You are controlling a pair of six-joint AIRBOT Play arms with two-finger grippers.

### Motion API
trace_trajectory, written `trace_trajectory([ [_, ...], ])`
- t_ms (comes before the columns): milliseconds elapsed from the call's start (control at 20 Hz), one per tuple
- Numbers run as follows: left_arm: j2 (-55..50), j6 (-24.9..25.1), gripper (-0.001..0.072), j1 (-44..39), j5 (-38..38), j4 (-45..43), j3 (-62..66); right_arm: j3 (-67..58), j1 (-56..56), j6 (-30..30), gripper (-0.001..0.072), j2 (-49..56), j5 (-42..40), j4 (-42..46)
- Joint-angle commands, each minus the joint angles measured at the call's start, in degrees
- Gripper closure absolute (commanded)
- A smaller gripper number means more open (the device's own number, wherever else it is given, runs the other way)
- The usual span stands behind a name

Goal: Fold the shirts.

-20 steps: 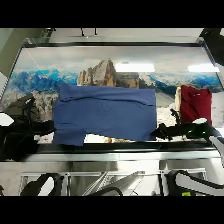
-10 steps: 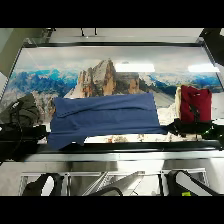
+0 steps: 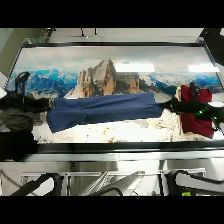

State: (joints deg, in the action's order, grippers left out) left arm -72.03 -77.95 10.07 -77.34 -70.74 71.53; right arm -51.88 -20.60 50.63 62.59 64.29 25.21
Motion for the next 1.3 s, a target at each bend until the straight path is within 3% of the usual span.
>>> trace_trajectory([
  [0,-12.74,0.11,0.0688,-2.19,1.73,-0.22,10.95,-8.44,5.70,-1.70,0.0689,11.54,-6.58,-1.03],
  [150,-21.33,0.09,0.0688,-2.16,2.01,0.04,17.42,-13.57,7.61,-2.27,0.0685,19.89,-7.26,-1.07],
  [200,-23.80,0.04,0.0686,-2.16,0.87,0.24,19.34,-14.21,7.87,-2.29,0.0630,21.40,-7.23,-1.07],
  [250,-25.79,0.07,0.0677,-2.16,-0.94,0.22,21.03,-14.38,7.87,-2.80,0.0508,21.90,-7.21,-1.03],
  [300,-27.74,0.09,0.0358,-2.16,-3.28,0.15,23.02,-14.49,7.72,-3.37,0.0432,21.66,-6.82,-0.94],
  [350,-29.44,-0.24,0.0020,-2.12,-5.25,-0.24,25.27,-15.10,7.21,-4.46,0.0401,21.09,-5.57,-0.76],
  [400,-30.80,-0.24,0.0029,-1.99,-6.80,-0.35,27.65,-16.11,6.21,-4.83,0.0380,20.26,-4.35,0.31],
  [450,-32.00,-0.68,0.0029,-1.62,-8.02,-0.33,30.49,-17.33,5.05,-4.79,0.0250,19.37,-4.28,2.23],
  [500,-32.72,-1.46,0.0030,-1.29,-8.83,-0.17,32.81,-18.34,3.87,-3.61,0.0183,18.75,-4.31,3.69],
  [750,-33.27,-4.96,0.0038,-1.97,-12.63,1.55,40.63,-19.04,2.23,-1.97,0.0183,20.04,-3.98,6.51],
  [800,-33.27,-5.70,0.0226,-2.16,-12.59,2.78,41.09,-19.02,2.62,-1.97,0.0183,20.85,-3.87,6.67],
  [850,-33.29,-5.66,0.0556,-2.23,-12.72,4.72,41.05,-19.02,3.06,-1.95,0.0183,21.70,-3.74,6.62],
  [900,-33.29,-5.60,0.0688,-2.64,-12.63,6.88,40.61,-19.02,3.65,-1.97,0.0183,22.53,-3.26,6.49],
  [1050,-33.29,-5.49,0.0689,-3.87,-12.41,12.31,37.92,-19.02,6.64,-2.19,0.0185,24.04,-2.38,6.88],
  [1150,-33.29,-5.46,0.0688,-5.31,-10.95,14.21,35.17,-19.04,8.02,-2.27,0.0223,24.55,-2.51,6.71],
  [1200,-33.29,-5.14,0.0688,-6.38,-9.55,15.52,33.18,-19.04,8.44,-2.25,0.0313,24.59,-2.49,6.71],
  [1250,-33.29,-4.28,0.0688,-7.91,-7.78,16.85,30.82,-19.04,8.50,-2.25,0.0479,24.57,-2.25,6.64],
])
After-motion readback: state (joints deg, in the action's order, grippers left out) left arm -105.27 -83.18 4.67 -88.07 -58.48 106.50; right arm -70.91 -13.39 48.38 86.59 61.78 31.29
